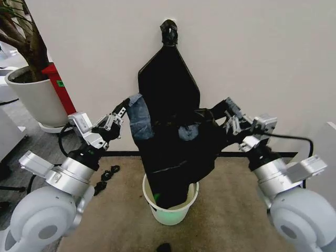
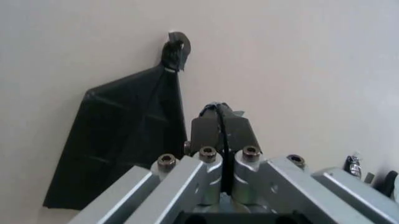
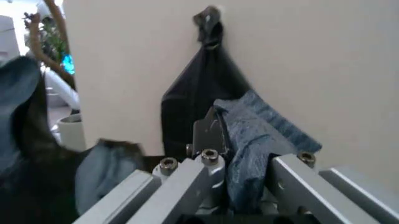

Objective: Place the garbage bag over the trash bin.

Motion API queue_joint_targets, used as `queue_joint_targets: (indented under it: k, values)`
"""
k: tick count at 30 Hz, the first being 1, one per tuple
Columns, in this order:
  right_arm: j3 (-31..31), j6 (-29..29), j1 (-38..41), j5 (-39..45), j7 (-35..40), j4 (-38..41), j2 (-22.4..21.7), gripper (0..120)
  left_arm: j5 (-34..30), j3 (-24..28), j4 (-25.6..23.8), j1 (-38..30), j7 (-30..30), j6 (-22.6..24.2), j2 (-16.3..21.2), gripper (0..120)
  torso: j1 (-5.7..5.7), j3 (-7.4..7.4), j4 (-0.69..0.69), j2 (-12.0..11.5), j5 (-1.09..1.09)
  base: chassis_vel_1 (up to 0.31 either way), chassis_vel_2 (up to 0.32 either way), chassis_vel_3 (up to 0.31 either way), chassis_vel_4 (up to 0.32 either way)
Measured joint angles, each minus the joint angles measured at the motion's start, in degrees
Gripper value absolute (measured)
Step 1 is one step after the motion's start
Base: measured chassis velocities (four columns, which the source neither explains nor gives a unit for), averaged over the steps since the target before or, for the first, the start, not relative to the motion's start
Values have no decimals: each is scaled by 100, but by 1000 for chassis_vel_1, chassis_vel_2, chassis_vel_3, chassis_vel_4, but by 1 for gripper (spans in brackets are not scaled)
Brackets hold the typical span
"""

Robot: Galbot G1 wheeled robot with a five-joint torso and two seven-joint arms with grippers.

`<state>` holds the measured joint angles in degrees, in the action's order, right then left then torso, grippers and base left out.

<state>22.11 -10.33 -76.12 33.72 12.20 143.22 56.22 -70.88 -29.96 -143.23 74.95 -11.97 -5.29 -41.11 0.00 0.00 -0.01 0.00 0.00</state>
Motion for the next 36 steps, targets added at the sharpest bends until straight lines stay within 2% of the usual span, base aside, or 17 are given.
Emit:
queue_joint_targets:
  k: [8,13,17,24,29,36]
  values:
    - [-300,58,-15,-237,-46,0,87,0,119,-197,0,111,12,-70,-54,0,0,0,1,0,0,0,0,0,0]
    - [-334,196,-139,-457,-160,-76,128,0,560,-153,1,322,218,-219,-219,0,0,0,1,0,0,0,0,0,0]
    - [-404,350,-395,-567,-195,-184,133,0,1130,139,249,485,391,-374,-425,0,0,0,1,0,-1,0,0,0,0]
    - [-587,360,-435,-468,-58,-402,134,0,1422,625,729,321,362,-442,-493,0,0,0,1,0,1,0,0,0,0]
    - [-649,137,-331,-86,206,-500,57,0,1462,972,1012,211,146,-427,-459,0,1,1,1,0,0,0,0,0,0]
    - [-779,-74,-253,241,437,-693,27,0,1089,1300,1111,252,-368,-76,-410,0,0,1,1,0,0,0,0,0,0]
